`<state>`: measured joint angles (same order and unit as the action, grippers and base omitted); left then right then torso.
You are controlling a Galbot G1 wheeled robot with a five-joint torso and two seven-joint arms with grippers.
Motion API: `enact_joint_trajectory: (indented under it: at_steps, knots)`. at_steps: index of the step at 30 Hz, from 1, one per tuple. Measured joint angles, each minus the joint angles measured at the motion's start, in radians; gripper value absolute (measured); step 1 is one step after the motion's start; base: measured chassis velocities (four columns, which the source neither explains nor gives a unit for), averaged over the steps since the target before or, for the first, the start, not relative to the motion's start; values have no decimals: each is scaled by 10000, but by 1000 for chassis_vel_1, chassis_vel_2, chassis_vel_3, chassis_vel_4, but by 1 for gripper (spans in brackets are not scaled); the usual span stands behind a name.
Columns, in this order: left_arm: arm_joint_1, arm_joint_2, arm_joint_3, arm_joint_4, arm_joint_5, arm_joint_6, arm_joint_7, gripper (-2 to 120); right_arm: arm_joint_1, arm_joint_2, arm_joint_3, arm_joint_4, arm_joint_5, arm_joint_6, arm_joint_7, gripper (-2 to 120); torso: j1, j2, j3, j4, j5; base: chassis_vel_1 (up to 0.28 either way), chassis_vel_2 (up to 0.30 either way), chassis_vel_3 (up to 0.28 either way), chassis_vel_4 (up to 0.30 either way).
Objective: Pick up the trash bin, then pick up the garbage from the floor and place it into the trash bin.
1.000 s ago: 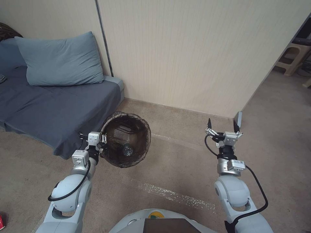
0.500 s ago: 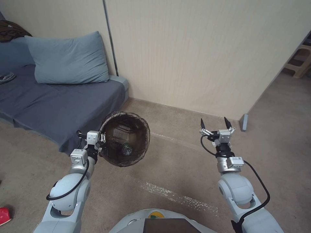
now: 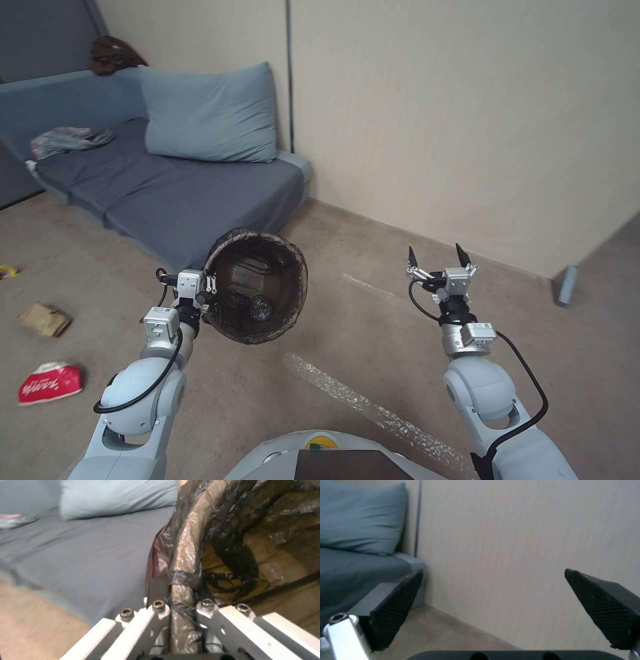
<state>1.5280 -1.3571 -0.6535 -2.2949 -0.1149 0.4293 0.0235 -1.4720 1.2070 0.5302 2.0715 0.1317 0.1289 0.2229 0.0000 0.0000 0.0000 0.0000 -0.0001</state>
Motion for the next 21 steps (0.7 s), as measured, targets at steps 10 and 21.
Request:
enact_joint_trajectory:
  at_steps: [10, 21]
  knots:
    - [-45, -3, -71, 12, -17, 52, -1, 3, 97, 13, -42, -135, 1, -18, -3, 100, 0, 0, 0, 0, 1, 128, 128, 120, 129]
    - [-131, -2, -67, 63, -83, 179, -58, 3, 171, 63, -45, -215, 5, -42, -3, 100, 0, 0, 0, 1, 1, 120, 126, 131, 123]
